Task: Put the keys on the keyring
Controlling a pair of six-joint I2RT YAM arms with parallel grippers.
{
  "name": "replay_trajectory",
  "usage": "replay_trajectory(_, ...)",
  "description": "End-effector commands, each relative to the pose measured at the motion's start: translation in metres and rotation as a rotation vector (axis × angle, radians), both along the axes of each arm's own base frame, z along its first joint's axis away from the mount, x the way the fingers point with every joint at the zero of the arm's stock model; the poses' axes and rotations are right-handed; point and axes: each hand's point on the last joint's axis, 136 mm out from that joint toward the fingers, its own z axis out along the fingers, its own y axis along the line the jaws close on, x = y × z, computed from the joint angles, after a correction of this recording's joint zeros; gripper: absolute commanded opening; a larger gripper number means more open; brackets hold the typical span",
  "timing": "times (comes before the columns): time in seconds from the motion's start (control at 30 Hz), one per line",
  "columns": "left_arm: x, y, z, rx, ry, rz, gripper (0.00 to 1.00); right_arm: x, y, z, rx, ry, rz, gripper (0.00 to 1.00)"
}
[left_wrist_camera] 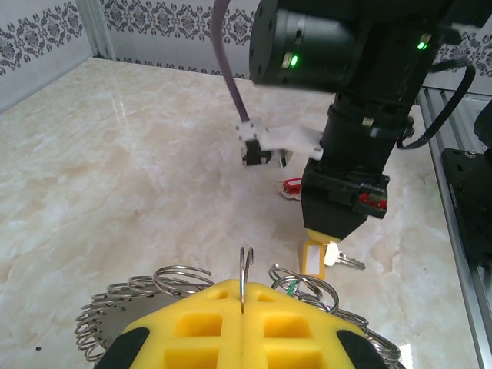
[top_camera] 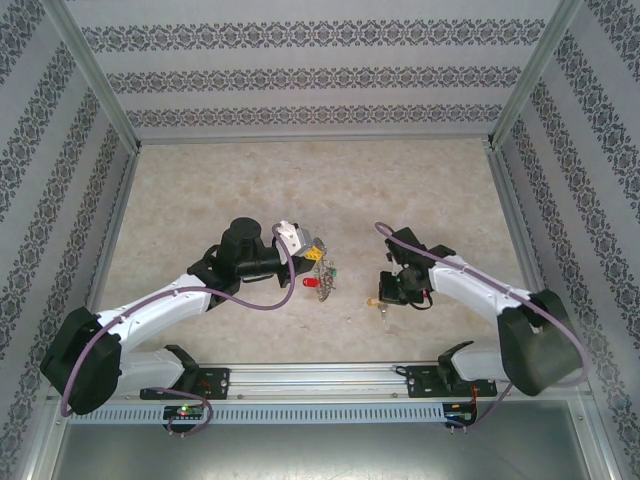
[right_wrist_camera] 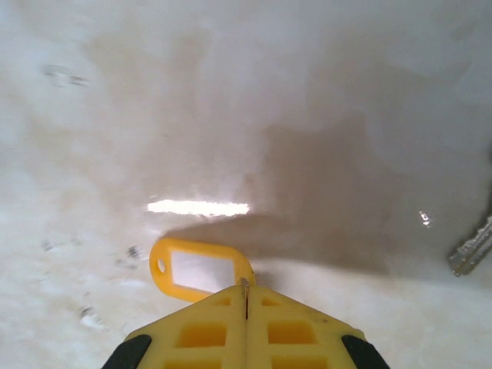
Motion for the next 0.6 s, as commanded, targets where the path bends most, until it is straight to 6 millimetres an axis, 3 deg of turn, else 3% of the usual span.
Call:
replay_trajectory(0.0, 0.003, -0.001, 0.026, -0.039, -0.062, -0.014, 0.00, 0.016, 0.019, 0.044, 0.099, -0.197, 0.141, 0.00)
replay_trajectory(0.2, 0.002, -0.001, 0.028, -0.041, -0.063, -0.015, 0.00, 0.015, 0.051, 0.114, 0.311, -0.570, 0.409, 0.00)
replay_trajectory(0.27, 0.003, -0.002, 0.029, -0.042, -0.063, -0.018, 0.00, 0.012, 0.051, 0.126, 0.289, -0.689, 0.498, 0.00)
replay_trajectory(0.4, 0.002, -0.002, 0.029, -0.043, -0.063, -0.023, 0.00, 0.018, 0.030, 0.119, 0.083, -0.797, 0.546, 0.00)
replay_trajectory(0.57, 0.003, -0.002, 0.028, -0.037, -0.062, -0.020, 0.00, 0.006, 0.047, 0.099, 0.249, -0.560, 0.489, 0.00)
